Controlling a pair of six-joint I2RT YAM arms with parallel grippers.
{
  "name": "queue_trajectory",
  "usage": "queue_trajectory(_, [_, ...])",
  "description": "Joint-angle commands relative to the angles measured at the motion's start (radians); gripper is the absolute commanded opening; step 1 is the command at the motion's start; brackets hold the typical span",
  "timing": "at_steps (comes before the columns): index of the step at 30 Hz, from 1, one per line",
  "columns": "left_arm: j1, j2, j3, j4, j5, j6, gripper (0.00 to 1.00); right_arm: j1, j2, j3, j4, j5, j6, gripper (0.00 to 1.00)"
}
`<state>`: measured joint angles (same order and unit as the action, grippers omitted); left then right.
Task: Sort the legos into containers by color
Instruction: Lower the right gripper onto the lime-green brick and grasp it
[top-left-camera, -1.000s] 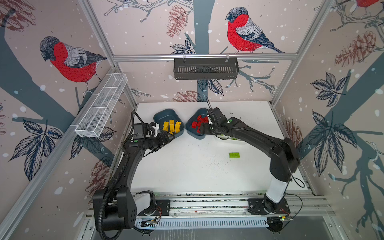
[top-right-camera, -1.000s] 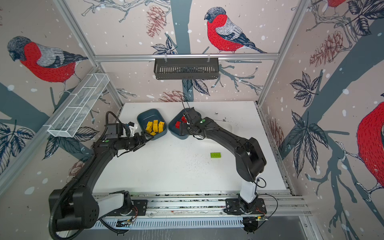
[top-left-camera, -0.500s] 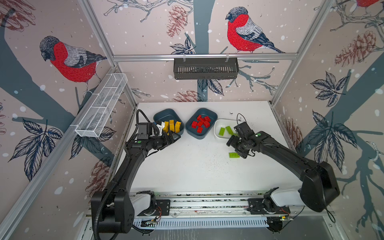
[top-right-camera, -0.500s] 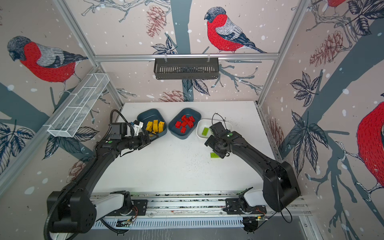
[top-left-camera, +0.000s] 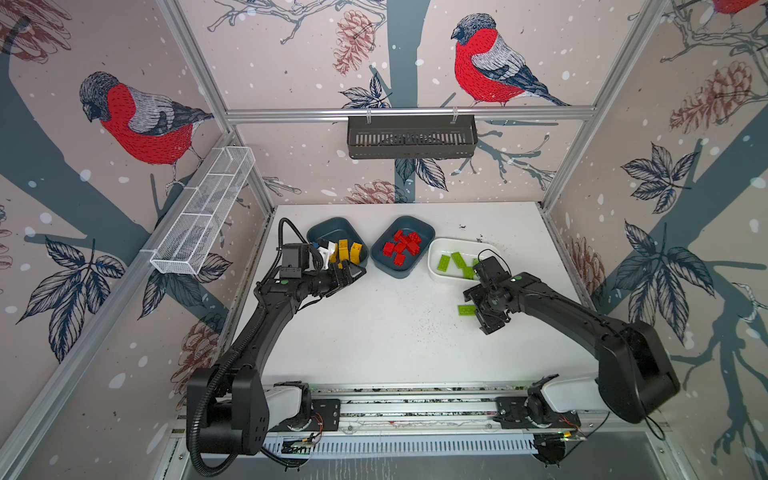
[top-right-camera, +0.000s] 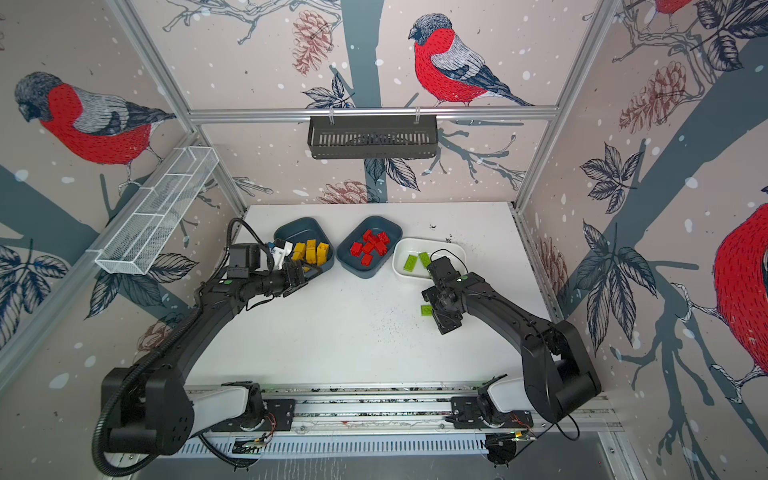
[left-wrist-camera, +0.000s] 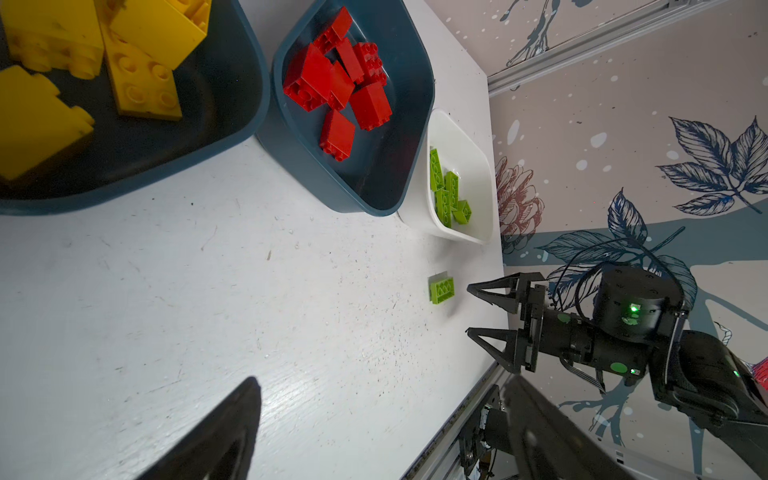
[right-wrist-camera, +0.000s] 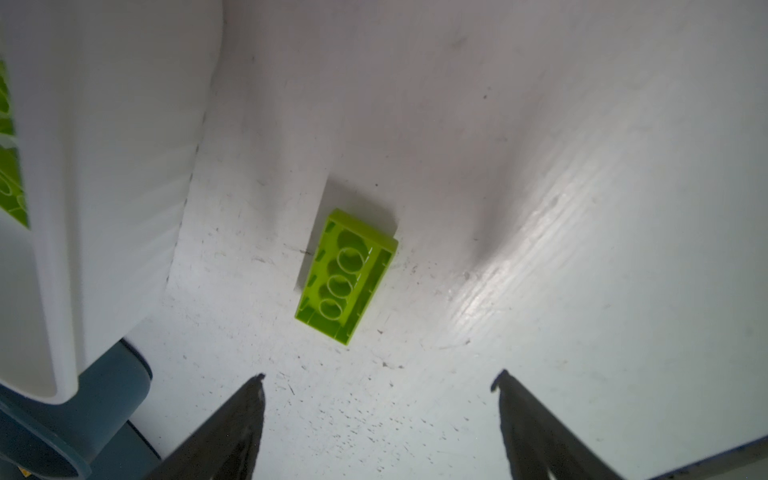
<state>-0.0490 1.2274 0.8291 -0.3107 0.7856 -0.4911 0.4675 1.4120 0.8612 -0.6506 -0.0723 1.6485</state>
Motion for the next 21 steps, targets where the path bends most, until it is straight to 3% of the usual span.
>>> queue_trajectory(1, [-0.002, 0.003, -0.002, 0.059, 0.017, -0.001, 0.91, -0.012, 0.047, 0.022, 0.035, 0.024, 0.041, 0.86])
queue_trajectory(14, [-0.002, 0.007, -0.002, 0.042, 0.001, 0.033, 0.91, -0.029, 0.212, 0.099, 0.057, 0.021, -0.003, 0.68])
queue_trajectory(21, [-0.002, 0.017, -0.004, 0.038, 0.005, 0.044, 0.91, -0.026, 0.264, 0.109, 0.037, 0.006, -0.007, 0.63])
